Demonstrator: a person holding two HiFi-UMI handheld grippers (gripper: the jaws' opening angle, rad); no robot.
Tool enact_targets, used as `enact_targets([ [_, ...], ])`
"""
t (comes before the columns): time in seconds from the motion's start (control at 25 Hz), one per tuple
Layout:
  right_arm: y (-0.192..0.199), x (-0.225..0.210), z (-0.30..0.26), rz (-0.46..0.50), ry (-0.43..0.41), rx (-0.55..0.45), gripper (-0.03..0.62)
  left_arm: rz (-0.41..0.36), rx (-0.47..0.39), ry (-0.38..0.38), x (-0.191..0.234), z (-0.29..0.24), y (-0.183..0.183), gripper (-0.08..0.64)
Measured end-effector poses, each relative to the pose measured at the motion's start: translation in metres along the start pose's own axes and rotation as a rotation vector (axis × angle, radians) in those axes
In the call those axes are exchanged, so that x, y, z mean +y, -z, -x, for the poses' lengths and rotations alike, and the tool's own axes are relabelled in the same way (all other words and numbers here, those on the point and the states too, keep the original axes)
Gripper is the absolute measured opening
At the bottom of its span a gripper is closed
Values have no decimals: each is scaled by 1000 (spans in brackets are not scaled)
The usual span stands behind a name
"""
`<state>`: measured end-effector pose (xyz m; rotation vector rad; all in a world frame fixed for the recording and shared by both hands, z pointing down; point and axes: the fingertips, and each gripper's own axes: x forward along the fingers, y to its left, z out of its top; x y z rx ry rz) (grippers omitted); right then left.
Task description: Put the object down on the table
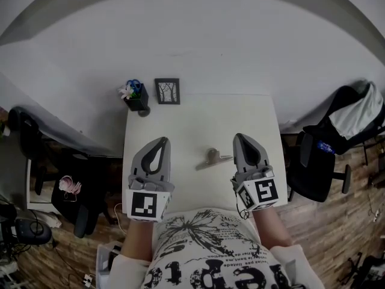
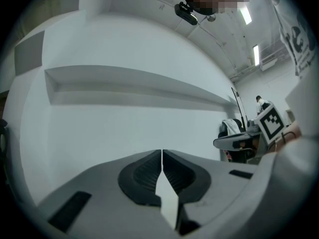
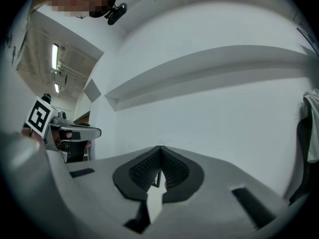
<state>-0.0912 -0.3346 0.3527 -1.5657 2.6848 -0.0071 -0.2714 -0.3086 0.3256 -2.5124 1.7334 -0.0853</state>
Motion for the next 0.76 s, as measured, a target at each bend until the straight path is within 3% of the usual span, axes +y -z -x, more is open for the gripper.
enact_targets([
  [0.32,-4,9,-4,55,-22,10,-9,6,16,-3,-4,1,5,12],
  [0.76,2,8,-3,45,-25,36,-9,-10,-2,-27,-3,3,3,12],
])
